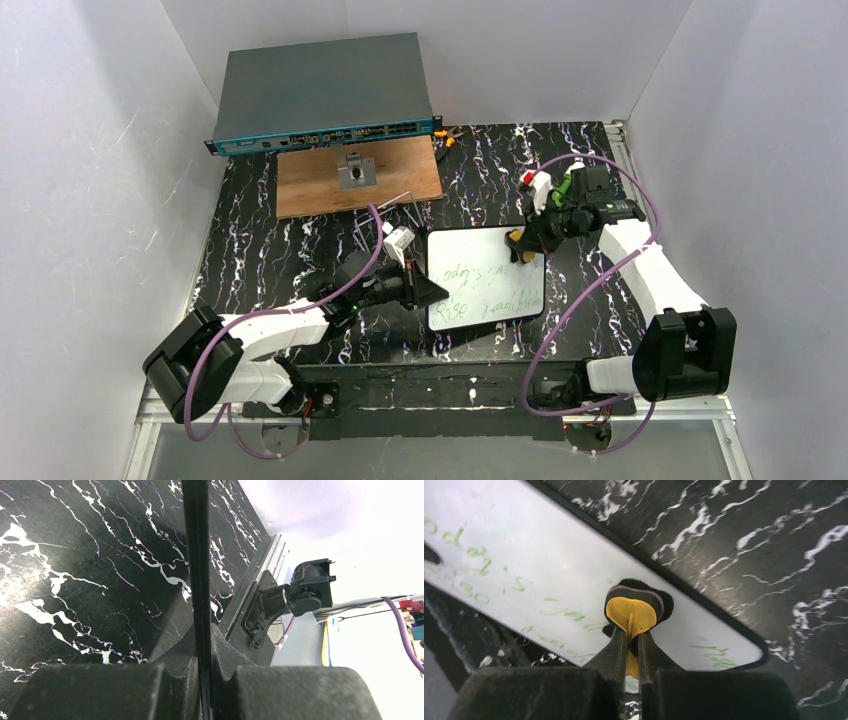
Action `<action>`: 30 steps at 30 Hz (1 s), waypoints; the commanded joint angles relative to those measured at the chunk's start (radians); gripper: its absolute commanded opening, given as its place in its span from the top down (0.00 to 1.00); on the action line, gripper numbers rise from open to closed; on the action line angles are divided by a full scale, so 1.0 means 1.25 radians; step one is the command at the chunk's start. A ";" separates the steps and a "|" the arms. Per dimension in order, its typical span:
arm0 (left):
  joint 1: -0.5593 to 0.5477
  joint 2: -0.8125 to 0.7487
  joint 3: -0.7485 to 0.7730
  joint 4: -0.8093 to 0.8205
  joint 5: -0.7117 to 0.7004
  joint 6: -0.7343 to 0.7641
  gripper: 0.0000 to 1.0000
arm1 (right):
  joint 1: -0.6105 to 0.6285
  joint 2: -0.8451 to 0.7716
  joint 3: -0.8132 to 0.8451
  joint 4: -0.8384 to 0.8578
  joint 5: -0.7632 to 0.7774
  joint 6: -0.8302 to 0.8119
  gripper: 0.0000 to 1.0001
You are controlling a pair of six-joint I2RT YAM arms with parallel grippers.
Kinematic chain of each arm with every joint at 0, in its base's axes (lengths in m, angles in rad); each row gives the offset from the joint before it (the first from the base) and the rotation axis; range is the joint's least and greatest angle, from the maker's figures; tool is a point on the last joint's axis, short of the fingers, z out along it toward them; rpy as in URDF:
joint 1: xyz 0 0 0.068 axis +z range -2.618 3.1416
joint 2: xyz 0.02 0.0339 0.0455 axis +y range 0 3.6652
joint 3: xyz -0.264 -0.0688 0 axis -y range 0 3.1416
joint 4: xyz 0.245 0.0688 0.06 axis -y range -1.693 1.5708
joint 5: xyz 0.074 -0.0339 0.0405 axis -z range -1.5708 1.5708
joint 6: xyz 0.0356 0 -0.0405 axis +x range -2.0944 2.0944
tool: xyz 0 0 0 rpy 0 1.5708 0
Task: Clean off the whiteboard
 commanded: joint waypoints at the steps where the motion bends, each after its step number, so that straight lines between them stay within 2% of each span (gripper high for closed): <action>1: -0.013 -0.017 0.013 0.053 0.055 0.022 1.00 | -0.012 0.021 0.057 0.097 0.089 0.076 0.99; 9: -0.012 -0.022 0.012 0.051 0.055 0.025 1.00 | -0.067 0.015 0.003 0.100 0.147 0.056 0.99; 16: -0.012 -0.019 0.013 0.057 0.057 0.027 1.00 | -0.056 -0.041 -0.069 0.012 -0.014 -0.041 0.99; 22: -0.012 -0.002 0.020 0.066 0.064 0.021 1.00 | -0.013 -0.043 -0.035 0.029 -0.041 -0.010 0.99; 25: -0.012 -0.002 0.019 0.066 0.064 0.019 1.00 | -0.014 -0.023 0.008 0.074 0.015 0.054 0.99; 30: -0.012 -0.014 0.009 0.067 0.058 0.018 1.00 | -0.030 0.000 0.021 0.111 0.137 0.081 0.99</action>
